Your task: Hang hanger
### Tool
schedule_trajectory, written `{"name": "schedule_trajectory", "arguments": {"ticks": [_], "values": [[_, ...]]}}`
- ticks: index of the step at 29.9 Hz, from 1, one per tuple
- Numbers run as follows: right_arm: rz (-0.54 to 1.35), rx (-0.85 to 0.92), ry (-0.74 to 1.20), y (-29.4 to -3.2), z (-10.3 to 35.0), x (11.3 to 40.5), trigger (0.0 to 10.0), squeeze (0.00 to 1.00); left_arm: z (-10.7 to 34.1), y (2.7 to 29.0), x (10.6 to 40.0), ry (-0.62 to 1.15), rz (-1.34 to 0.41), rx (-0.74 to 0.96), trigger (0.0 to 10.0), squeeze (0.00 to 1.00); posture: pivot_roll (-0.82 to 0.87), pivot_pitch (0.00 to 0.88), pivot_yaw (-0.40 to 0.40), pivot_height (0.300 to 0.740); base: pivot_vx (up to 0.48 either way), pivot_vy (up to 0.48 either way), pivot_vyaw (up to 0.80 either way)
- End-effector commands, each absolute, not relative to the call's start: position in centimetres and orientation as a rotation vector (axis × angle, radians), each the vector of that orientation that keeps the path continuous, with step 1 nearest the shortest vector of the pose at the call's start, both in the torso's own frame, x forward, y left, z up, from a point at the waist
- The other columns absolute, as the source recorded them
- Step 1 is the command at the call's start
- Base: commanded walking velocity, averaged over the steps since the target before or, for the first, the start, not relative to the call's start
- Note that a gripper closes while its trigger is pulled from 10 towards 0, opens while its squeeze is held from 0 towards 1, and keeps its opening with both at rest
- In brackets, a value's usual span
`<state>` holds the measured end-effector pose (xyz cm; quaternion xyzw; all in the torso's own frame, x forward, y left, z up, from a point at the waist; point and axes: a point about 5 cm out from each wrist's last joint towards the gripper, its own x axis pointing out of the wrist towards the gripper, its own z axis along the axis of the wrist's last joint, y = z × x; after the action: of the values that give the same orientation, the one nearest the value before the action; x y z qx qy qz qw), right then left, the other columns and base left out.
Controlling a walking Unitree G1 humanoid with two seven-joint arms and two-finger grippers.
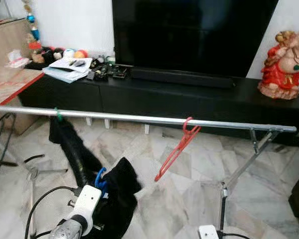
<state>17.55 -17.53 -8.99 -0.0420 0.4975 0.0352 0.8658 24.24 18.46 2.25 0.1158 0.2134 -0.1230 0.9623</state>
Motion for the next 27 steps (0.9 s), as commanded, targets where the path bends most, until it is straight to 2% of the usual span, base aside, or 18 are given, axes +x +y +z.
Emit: {"name": "schedule_trajectory", "arguments": {"ticks": [1,5,13,17,21,27], "values": [[0.056,-0.106,1.048,-18.8,-9.0,17.3,10.0,0.0,3.0,17.5,24.8,0.386,-0.28,0.229,10.0,0.0,0.1,0.0,-0.038,0.74,0.454,0.0,0.0],[0.047,-0.116,1.062,-20.4,-9.1,16.3,10.0,0.0,2.8,17.3,24.7,0.403,-0.314,0.273,10.0,0.0,0.1,0.0,-0.038,0.74,0.397,0.0,0.0],[0.042,-0.12,1.083,-21.6,-9.4,14.8,10.0,0.0,2.8,17.6,25.0,0.388,-0.255,0.28,10.0,0.0,0.1,0.0,-0.035,0.74,0.0,0.0,0.0],[0.059,-0.122,1.088,-20.6,-9.7,14.5,10.0,0.0,3.0,17.9,25.0,0.364,-0.215,0.277,10.0,0.0,0.1,0.0,-0.038,0.74,0.0,0.0,0.0],[0.088,-0.123,1.07,-18.5,-9.6,15.8,10.0,0.0,2.9,18.8,23.7,0.322,-0.184,0.272,10.0,0.0,0.1,0.0,-0.04,0.74,0.0,0.0,0.0],[0.1,-0.13,1.059,-17.8,-9.4,16.5,10.0,0.0,3.7,19.6,23.1,0.246,-0.112,0.237,10.0,0.0,0.11,0.0,-0.05,0.74,0.0,0.0,0.0]]}}
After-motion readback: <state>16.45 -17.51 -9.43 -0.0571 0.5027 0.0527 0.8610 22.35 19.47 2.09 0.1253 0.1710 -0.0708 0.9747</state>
